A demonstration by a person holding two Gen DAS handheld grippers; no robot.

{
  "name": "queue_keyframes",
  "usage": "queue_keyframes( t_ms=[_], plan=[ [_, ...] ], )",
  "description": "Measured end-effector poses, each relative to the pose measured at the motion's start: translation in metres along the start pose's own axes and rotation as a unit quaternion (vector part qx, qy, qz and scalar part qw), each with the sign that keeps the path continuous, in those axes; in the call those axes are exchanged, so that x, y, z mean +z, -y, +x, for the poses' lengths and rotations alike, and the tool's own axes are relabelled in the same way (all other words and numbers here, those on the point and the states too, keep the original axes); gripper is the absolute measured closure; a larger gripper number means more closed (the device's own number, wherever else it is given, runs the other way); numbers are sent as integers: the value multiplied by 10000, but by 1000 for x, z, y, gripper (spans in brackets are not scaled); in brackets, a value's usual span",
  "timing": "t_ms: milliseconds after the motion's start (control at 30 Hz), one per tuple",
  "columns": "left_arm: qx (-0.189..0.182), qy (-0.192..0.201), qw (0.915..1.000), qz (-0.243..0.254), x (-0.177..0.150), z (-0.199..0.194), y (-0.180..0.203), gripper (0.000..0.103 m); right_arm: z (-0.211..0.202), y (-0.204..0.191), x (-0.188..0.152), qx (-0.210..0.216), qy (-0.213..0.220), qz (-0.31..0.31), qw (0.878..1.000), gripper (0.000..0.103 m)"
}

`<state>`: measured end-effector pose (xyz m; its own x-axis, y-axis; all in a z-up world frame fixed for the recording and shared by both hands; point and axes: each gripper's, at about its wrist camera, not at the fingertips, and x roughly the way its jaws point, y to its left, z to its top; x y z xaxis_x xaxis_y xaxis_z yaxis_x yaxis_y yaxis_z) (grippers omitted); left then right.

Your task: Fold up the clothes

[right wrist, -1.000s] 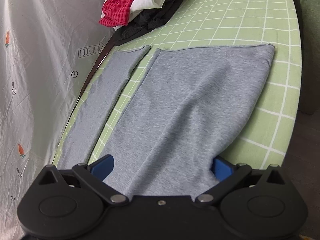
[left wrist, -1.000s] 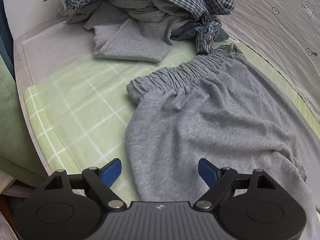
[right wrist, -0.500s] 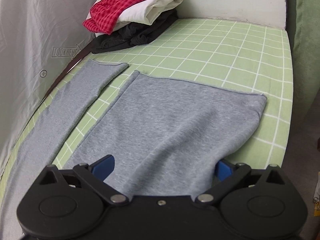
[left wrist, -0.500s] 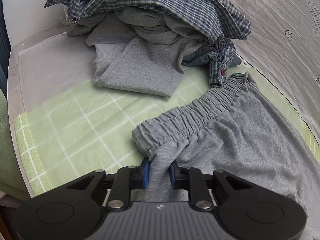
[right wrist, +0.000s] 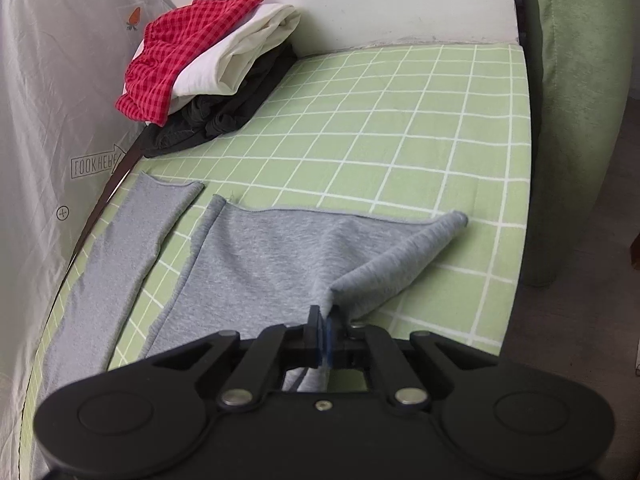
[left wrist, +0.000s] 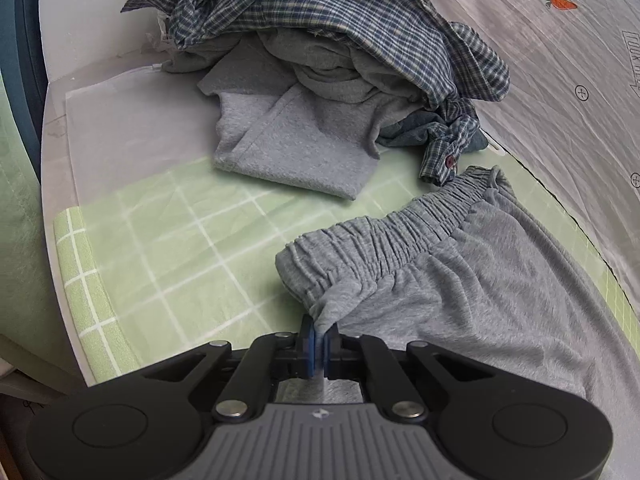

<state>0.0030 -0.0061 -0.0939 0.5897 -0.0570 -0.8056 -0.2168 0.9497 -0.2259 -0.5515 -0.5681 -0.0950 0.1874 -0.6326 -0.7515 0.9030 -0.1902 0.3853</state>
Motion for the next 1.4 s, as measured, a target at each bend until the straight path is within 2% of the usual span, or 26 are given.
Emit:
queue_keyframes(
  t_ms=[67,333,433,600,700,767,833,933,1000,1167,1300,1400],
  plan=[
    [88,89,9999,68,0,-11,-1,99,-11,5,7,44,99,-19,9999,101],
    [159,416,9988,-224,3,-81,-25,99,-52,22,33,224,489,-93,9985,102],
    [169,476,9980,-380,6,-88,-28,99,-45,13,38,328,463,-127,9983,102],
    [-45,618,9970,-463,11,-90,-7,99,-34,-4,46,508,425,-175,9976,102],
    [-229,839,9958,-275,17,-97,14,99,-32,-26,51,698,537,-237,9958,101],
    [-217,926,9953,-178,23,-94,24,99,-27,-40,55,751,615,-433,9943,101],
    [-252,863,9952,-386,27,-85,25,99,-18,-50,58,717,663,-622,9933,102],
    [-316,746,9944,-676,30,-75,24,99,-1,-51,62,658,547,-444,9953,102],
    [-285,733,9950,-622,30,-71,28,99,4,-54,64,627,566,-497,9952,102],
    [-99,716,9954,-632,38,-52,39,99,20,-87,67,522,649,-1084,9906,102],
    [-59,681,9953,-689,56,-27,64,99,45,-133,74,575,652,-1390,9865,102],
    [-81,635,9961,-605,77,-1,95,99,78,-189,86,722,405,-1172,9897,102]
  ],
)
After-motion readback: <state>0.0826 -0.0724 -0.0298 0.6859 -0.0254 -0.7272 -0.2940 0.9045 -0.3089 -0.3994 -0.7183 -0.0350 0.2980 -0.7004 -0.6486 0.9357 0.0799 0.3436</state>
